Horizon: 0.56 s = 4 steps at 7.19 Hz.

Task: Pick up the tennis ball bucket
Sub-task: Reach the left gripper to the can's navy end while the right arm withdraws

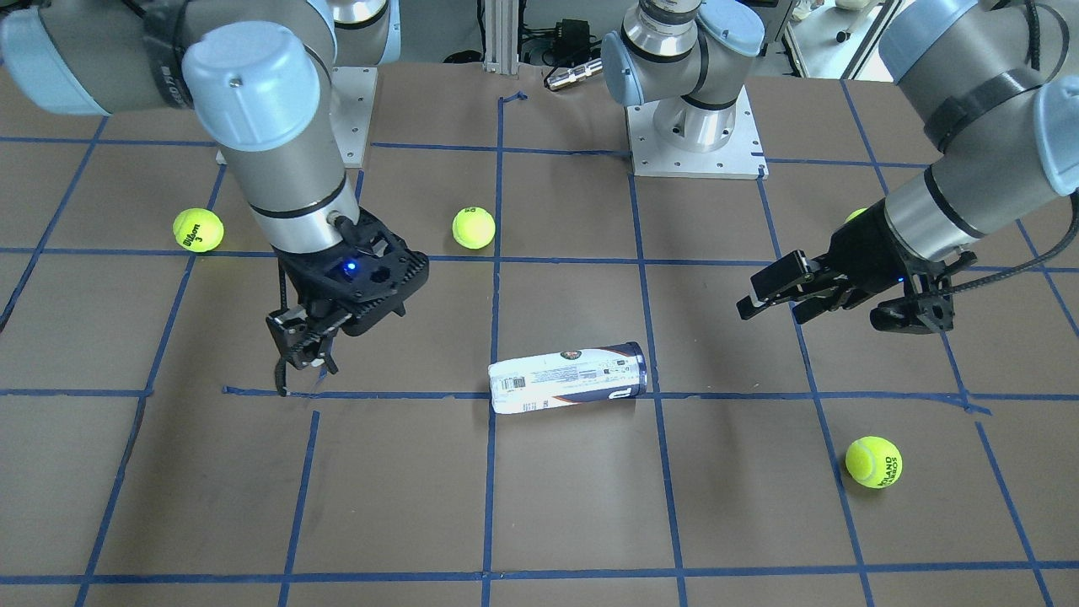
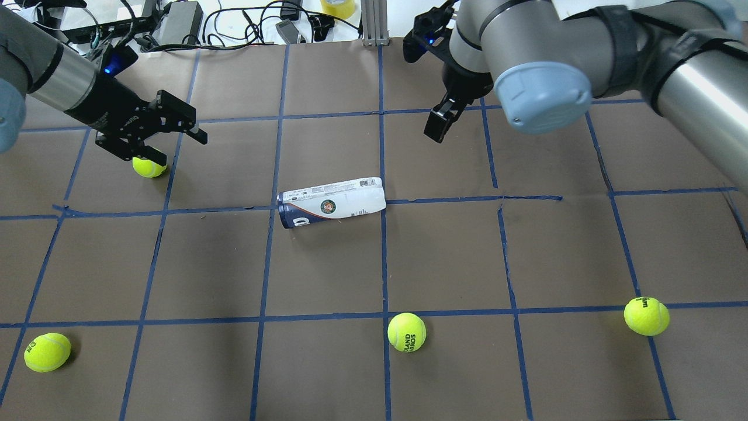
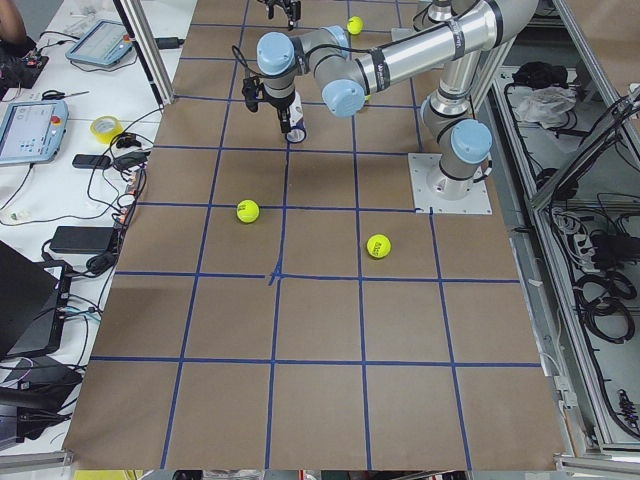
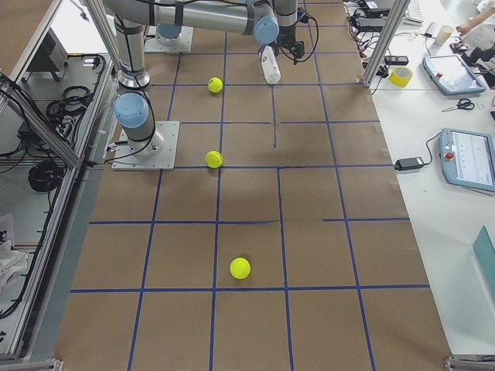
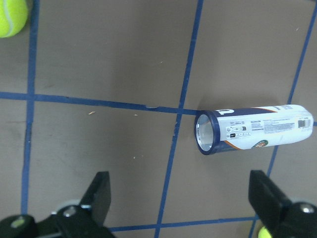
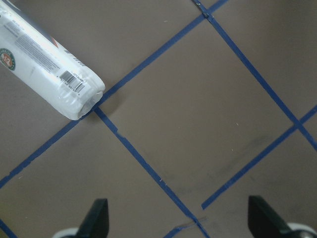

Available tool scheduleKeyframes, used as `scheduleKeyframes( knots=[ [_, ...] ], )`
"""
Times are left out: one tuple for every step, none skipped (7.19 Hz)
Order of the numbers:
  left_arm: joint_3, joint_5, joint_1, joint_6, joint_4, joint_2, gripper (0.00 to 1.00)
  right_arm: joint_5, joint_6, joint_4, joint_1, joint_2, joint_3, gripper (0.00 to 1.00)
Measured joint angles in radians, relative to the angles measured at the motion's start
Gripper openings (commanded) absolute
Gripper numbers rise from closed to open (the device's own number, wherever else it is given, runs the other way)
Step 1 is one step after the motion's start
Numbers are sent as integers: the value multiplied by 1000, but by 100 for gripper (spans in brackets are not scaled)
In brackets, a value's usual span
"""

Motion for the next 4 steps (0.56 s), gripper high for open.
scheduleKeyframes(
  knots=[
    [-40,-64,0,1,34,-13,100,-6,74,31,-50,-40,5,100],
    [-81,-126,0,2,70,-28,100,-8,136,54,-98,-67,7,100],
    [-122,-180,0,4,102,-47,100,-10,185,87,-141,-92,8,100],
    [-157,-211,0,23,132,-67,100,-9,220,117,-179,-110,8,100]
  ],
)
